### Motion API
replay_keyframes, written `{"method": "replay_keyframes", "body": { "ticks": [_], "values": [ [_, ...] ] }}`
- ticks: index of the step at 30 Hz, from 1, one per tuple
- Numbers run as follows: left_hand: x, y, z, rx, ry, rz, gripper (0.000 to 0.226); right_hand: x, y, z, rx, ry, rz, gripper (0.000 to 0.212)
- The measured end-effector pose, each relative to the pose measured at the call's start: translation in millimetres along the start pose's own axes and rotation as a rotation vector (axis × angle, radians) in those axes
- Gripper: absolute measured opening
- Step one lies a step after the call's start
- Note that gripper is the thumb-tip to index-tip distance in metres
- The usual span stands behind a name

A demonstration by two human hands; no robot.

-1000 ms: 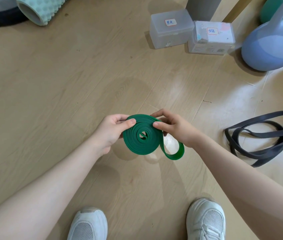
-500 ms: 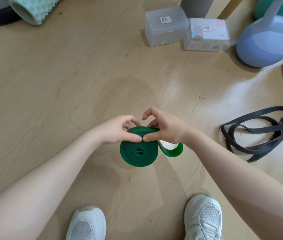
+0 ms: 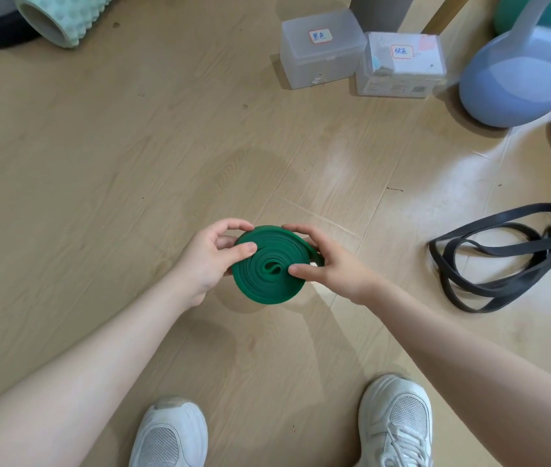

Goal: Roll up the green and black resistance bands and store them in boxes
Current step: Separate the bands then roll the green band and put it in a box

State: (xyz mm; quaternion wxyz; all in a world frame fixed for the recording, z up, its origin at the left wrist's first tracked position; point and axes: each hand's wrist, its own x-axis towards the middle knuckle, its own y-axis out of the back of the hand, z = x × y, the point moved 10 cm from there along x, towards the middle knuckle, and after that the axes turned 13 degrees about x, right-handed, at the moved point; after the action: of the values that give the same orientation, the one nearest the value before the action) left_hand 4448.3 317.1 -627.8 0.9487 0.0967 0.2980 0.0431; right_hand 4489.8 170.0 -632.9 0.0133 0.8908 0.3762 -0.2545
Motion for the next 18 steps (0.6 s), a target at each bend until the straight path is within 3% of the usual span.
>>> {"method": "replay_keyframes", "body": {
  "ticks": [3,6,8,11,18],
  "values": [
    [-2,-1,-8,-0.090,0.030,0.026,0.023,2,-2,-1,-0.013,0.006,0.043,0.049],
    [-4,-10,-12,-0.034,0.049,-0.113,0.021,4,-3,-7,-0.049,0.007,-0.005,0.048],
    [-2,-10,-13,0.137,0.053,-0.185,0.018,6,-6,-13,-0.135,0.010,-0.060,0.048],
    [4,-6,-6,0.493,0.029,-0.209,0.035,11,-11,-19,-0.349,0.000,-0.135,0.049],
    [-1,-26,11,0.360,-0.127,-0.246,0.048,10,-14,-17,-0.379,0.000,-0.148,0.050]
  ]
}}
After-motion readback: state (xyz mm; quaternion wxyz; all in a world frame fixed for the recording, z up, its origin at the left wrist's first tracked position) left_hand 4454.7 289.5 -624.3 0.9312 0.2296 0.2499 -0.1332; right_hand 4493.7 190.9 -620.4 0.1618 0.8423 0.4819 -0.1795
